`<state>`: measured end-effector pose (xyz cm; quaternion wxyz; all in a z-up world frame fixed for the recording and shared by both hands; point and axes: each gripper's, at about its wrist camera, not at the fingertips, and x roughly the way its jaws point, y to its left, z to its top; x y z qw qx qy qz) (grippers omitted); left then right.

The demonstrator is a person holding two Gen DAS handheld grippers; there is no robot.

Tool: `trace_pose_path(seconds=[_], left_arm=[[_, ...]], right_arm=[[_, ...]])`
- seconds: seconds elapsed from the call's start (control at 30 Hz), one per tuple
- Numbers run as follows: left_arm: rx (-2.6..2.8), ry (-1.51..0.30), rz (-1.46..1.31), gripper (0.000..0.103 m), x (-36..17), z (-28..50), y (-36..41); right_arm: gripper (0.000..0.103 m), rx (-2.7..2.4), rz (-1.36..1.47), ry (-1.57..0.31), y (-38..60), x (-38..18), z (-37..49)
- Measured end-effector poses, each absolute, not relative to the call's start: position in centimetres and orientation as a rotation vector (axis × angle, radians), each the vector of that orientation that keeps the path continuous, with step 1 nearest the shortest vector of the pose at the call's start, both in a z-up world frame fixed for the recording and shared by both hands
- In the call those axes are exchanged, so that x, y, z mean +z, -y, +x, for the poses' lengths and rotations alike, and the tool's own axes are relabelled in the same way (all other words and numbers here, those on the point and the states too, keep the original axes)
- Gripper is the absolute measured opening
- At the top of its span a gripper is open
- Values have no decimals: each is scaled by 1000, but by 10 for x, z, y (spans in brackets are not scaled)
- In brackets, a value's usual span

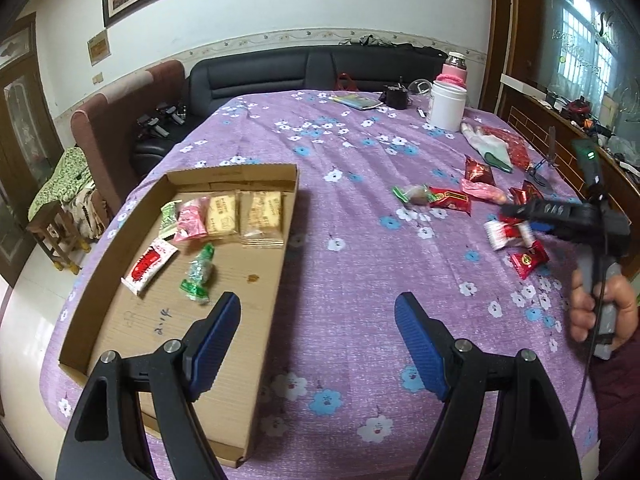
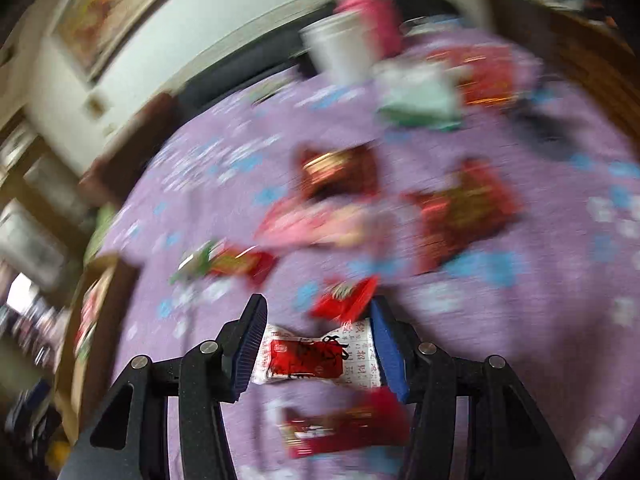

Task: Organize snacks
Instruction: 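Move both tools back over the remaining snacks on the table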

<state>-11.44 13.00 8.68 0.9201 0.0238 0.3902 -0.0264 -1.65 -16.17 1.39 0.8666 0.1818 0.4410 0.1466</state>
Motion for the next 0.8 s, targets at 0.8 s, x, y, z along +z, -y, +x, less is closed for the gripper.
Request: trace_pose_path(seconds=[0.8], left_arm=[[-504,-886,402,78,26,-37,2]], right_arm=[[69,308,561,-853,200,21,-28]])
